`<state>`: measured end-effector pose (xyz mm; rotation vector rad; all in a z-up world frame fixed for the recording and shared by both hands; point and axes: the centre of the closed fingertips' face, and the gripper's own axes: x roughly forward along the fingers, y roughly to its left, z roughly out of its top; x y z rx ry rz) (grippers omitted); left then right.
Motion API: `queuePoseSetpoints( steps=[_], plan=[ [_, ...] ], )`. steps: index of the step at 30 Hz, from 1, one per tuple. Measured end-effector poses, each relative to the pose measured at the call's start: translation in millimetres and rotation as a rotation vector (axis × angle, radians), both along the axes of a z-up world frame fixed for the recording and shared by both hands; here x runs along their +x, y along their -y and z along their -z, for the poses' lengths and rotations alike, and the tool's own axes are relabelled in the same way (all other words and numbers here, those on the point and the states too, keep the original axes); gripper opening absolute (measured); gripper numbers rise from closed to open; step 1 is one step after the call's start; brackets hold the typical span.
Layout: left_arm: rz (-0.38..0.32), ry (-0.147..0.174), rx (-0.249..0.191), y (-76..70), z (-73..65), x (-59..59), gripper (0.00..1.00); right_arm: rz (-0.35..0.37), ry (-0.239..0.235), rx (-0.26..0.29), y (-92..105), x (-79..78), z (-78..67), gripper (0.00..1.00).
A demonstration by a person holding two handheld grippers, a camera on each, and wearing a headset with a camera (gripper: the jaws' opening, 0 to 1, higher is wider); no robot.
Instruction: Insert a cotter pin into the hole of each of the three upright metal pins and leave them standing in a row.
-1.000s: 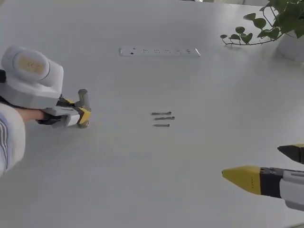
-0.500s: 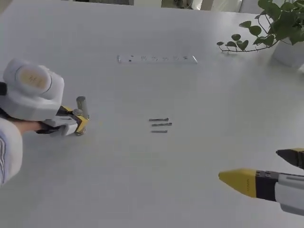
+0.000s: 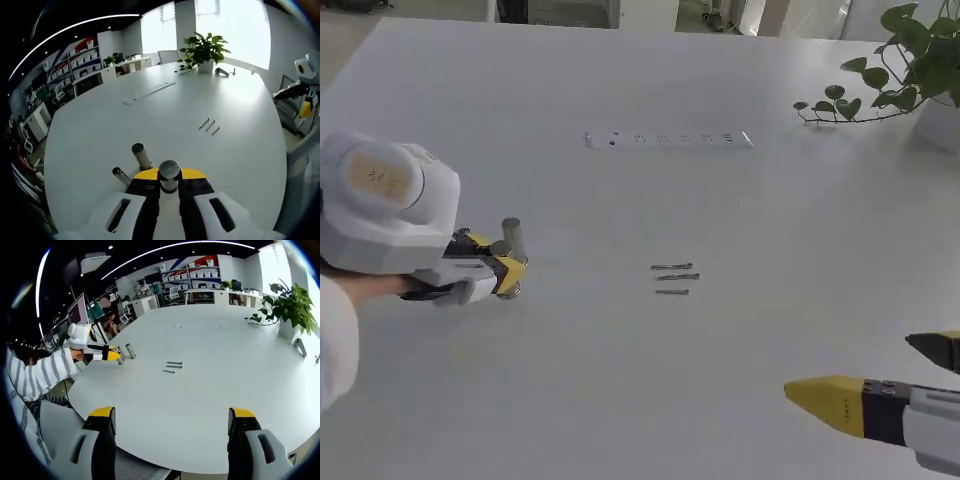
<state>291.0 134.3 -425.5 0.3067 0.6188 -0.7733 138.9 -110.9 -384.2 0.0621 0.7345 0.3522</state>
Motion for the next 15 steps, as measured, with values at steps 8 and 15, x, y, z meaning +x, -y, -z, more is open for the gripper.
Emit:
queuePoseSetpoints(
  steps=[8, 15],
  plan=[
    [-0.005, -0.004, -0.020, -2.1, -7.4, -21.4, 0.09, -0.021, 0.005, 0.005, -4.9, 7.2, 0.3, 0.92],
    [0.013, 0.010, 0.012, -2.6, -8.8, -41.4, 0.09, -0.042, 0.005, 0.008, -11.0, 10.7, 2.4, 0.92]
  ],
)
